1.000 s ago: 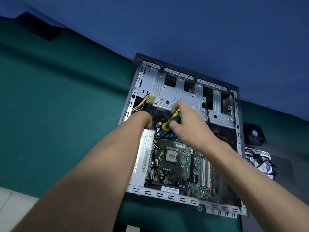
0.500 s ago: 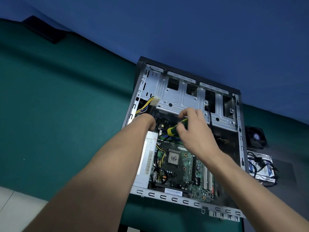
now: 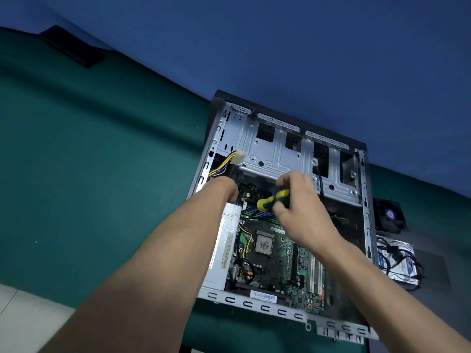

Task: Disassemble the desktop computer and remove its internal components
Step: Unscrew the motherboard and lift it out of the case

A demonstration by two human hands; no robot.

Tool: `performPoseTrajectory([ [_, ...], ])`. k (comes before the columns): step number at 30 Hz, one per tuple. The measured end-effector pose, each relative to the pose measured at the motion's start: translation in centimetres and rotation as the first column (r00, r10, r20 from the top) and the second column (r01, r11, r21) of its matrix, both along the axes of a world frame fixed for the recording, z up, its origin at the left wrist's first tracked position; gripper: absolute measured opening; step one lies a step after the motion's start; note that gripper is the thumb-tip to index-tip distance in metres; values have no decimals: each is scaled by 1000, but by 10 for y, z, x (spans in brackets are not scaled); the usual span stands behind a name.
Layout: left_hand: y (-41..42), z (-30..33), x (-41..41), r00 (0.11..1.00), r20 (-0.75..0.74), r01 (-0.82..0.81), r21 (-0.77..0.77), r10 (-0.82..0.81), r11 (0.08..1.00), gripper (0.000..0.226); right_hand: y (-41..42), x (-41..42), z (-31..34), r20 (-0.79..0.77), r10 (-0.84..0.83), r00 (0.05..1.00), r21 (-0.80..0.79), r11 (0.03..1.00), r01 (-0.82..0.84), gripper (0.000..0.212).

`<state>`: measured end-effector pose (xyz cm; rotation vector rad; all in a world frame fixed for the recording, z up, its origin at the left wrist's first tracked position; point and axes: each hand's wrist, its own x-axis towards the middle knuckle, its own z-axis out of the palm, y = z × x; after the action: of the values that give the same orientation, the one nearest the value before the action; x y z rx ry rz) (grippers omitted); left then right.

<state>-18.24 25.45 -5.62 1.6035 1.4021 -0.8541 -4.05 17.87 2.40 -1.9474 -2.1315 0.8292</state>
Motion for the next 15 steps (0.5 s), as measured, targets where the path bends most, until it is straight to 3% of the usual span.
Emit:
performPoseTrajectory([
  [3, 0, 1, 1, 1000, -1, -3, 7, 3, 1000, 30, -1, 0, 1, 46, 13, 999, 15, 1000, -14, 18],
  [6, -1, 2, 0, 1000, 8, -17, 3, 17, 1000, 34, -1, 1, 0, -13, -46, 999, 4, 999, 46, 11],
  [9, -1, 1, 1, 999, 15, -30, 0, 30, 1000, 38, -3, 2, 1, 3, -28, 1000, -18, 999, 28, 25],
  [12, -2, 2, 1, 998, 21, -51, 15, 51, 999, 39, -2, 2, 3, -2, -45, 999, -11, 999, 45, 13],
  [15, -3, 2, 1, 999, 23, -39, 22, 38, 999, 40, 0, 1, 5, 33, 23, 999, -62, 998, -21, 29],
])
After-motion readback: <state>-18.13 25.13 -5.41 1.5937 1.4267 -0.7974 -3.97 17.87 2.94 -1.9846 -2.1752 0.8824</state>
